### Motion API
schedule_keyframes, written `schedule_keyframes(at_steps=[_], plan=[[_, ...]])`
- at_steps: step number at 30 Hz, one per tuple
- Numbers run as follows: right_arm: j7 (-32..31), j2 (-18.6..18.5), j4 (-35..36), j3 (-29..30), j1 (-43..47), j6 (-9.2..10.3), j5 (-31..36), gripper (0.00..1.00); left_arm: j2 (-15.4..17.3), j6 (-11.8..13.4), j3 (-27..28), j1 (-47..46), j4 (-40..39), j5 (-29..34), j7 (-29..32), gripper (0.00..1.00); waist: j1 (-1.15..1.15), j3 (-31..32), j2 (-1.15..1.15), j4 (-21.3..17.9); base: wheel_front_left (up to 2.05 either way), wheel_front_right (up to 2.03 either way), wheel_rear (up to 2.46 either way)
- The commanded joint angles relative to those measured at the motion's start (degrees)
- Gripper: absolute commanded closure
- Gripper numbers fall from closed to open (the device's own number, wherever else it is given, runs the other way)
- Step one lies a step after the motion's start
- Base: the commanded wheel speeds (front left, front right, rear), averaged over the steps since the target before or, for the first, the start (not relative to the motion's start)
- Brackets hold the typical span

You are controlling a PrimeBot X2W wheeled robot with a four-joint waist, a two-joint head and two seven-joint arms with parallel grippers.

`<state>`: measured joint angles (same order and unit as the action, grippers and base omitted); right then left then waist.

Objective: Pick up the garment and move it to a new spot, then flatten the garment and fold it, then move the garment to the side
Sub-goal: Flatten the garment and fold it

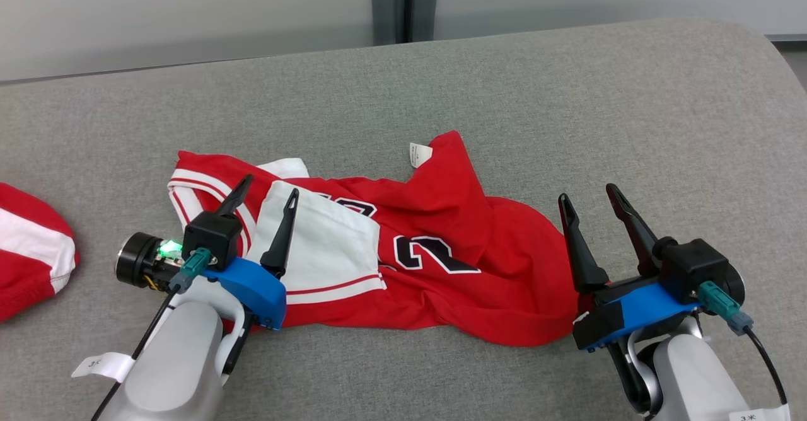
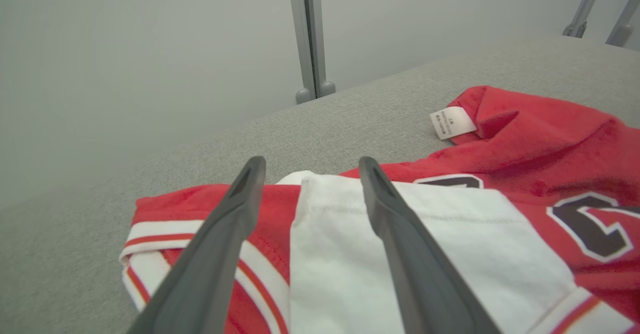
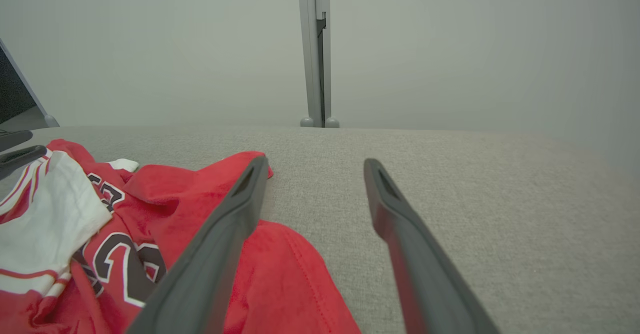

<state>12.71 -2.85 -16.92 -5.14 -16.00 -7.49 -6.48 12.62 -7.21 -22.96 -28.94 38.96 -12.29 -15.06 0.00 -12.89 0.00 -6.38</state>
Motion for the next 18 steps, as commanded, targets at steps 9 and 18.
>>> schedule_keyframes(at_steps=[9, 18], plan=[[0.54, -0.09, 0.35, -0.35, -1.32, -0.01, -0.27, 0.00, 1.68, -0.27, -5.14, -4.05, 5.42, -4.42, -0.15, 0.00, 0.00, -1.83, 0.00, -1.57, 0.00, 0.00, 0.00], [0.83, -0.08, 0.39, -0.40, -1.42, -0.01, -0.37, 0.00, 2.00, -0.28, -8.26, -6.14, 8.73, -7.81, -0.15, 0.80, 0.00, -2.56, 0.00, -2.31, 0.00, 0.00, 0.00]])
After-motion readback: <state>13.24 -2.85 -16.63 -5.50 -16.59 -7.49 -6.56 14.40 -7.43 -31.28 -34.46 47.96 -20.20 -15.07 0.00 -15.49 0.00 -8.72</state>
